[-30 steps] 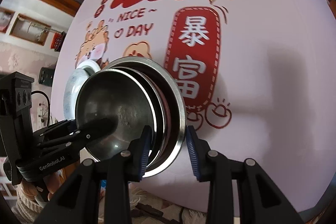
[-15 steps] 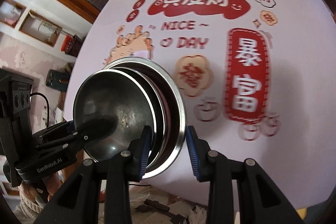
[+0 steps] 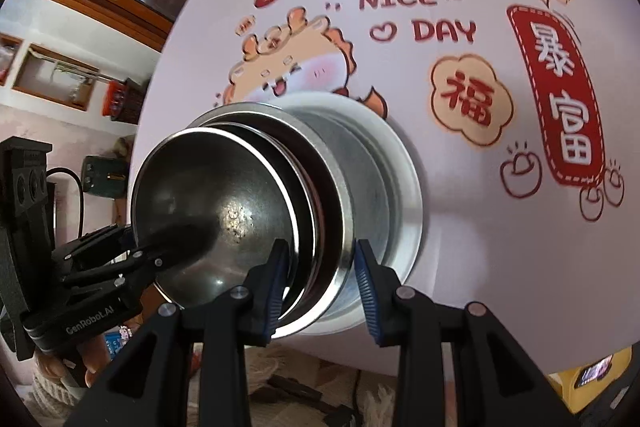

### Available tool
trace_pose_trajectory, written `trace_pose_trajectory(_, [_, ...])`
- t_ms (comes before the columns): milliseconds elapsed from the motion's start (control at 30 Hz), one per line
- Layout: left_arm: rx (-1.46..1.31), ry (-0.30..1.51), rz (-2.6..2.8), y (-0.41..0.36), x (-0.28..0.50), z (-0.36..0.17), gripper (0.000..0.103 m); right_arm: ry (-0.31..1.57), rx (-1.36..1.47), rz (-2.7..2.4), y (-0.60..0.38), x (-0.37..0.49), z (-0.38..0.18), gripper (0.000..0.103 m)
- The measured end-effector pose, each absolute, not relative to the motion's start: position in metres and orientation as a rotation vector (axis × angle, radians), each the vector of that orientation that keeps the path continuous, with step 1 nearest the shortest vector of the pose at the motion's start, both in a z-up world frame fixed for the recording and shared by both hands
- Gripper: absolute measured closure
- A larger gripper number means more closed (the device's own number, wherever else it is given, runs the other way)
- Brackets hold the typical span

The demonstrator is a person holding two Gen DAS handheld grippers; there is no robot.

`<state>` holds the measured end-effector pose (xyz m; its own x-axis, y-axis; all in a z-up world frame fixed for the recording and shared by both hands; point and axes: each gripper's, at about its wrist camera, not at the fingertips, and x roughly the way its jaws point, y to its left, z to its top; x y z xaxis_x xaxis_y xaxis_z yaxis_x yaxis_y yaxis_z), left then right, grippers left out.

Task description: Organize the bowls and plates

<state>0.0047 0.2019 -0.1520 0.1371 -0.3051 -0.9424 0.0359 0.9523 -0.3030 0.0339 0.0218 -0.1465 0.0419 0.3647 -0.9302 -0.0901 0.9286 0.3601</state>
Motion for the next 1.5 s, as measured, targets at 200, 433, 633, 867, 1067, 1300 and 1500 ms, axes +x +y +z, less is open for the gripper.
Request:
trace_pose_trajectory(200, [-0.227, 1.467, -0.281, 0.201, 0.011, -0.175, 0.065, 1.507, 0.228, 0.320, 0.022, 0.035, -0.156, 0.069])
trace_pose_trajectory(433, [-0.209, 1.470, -0.293, 0.196, 0.018, -0.177, 0.065, 1.511, 0.226, 0.308, 0.018, 0.037, -0.156, 0.069])
trace_pose_trajectory(633, [-0.199, 1.469, -0.283, 0.195, 0.019, -0.176, 0.065, 1.519, 0.215, 0.319, 0.018, 0.037, -0.156, 0.069])
trace_pose_trajectory(867, [-0.204, 1.472, -0.272, 0.198, 0.016, -0.177, 0.065, 1.520, 0.197, 0.334, 0.021, 0.038, -0.156, 0.069])
trace_pose_trajectory(1067, [-0.182, 1.464, -0.263, 0.196, 0.017, -0.179, 0.065, 1.521, 0.182, 0.332, 0.024, 0.038, -0.158, 0.069])
trace_pose_trajectory(1300, [-0.165, 1.469, -0.257, 0.195, 0.017, -0.184, 0.060, 1.476, 0.155, 0.343, 0.027, 0.037, -0.153, 0.067])
trace_pose_trajectory(1500, [-0.113, 1.399, -0.244, 0.191, 0.013, -0.166, 0.034, 1.422, 0.124, 0.342, 0.030, 0.031, -0.142, 0.050])
